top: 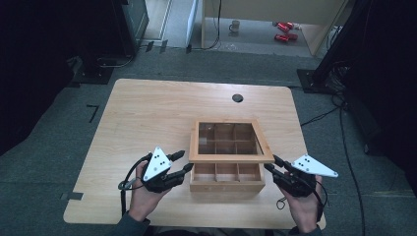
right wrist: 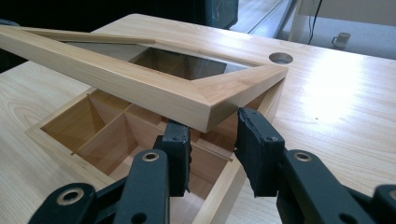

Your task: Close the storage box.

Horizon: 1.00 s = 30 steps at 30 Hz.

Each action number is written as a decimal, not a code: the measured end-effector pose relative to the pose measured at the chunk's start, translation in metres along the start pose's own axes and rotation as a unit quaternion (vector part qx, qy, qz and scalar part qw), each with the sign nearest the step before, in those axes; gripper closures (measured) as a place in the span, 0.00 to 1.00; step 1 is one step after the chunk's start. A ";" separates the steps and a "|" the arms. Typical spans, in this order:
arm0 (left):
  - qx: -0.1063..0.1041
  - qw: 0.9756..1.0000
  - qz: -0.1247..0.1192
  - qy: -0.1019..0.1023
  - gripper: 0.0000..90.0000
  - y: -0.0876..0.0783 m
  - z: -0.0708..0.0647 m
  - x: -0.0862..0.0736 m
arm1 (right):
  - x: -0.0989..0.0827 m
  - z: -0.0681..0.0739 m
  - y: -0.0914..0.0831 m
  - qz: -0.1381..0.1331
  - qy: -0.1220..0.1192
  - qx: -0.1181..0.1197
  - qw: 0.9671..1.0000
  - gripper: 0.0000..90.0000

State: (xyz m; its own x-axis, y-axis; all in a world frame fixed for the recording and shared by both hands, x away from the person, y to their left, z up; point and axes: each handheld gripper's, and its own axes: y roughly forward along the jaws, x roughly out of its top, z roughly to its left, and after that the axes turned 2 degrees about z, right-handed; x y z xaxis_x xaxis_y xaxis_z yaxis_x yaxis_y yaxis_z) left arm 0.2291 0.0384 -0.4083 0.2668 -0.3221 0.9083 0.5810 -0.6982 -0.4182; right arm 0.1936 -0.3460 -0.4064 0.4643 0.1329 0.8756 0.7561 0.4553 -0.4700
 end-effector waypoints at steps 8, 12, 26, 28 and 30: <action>-0.003 1.000 0.004 0.000 0.59 -0.001 -0.002 -0.004 | -0.005 0.000 0.001 0.005 0.002 0.000 1.000 0.72; -0.004 1.000 0.007 0.001 0.58 -0.001 -0.002 -0.005 | -0.006 0.000 0.001 0.006 0.003 0.001 1.000 0.72; -0.006 1.000 0.010 0.002 0.59 0.001 -0.006 -0.017 | -0.018 0.001 0.003 0.017 0.007 0.002 1.000 0.70; -0.007 1.000 0.010 0.001 0.59 0.002 -0.006 -0.018 | -0.018 0.001 0.003 0.017 0.006 0.001 1.000 0.70; -0.009 1.000 0.012 0.001 0.59 0.003 -0.007 -0.020 | -0.021 0.002 0.004 0.021 0.004 -0.004 1.000 0.70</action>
State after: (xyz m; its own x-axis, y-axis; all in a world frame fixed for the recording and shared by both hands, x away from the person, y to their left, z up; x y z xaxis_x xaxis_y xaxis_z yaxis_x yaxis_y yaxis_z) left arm 0.2202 0.0388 -0.4277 0.2793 -0.3390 0.8984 0.5608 -0.7019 -0.4392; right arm 0.1858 -0.3448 -0.4264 0.4999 0.1447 0.8539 0.7395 0.4419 -0.5078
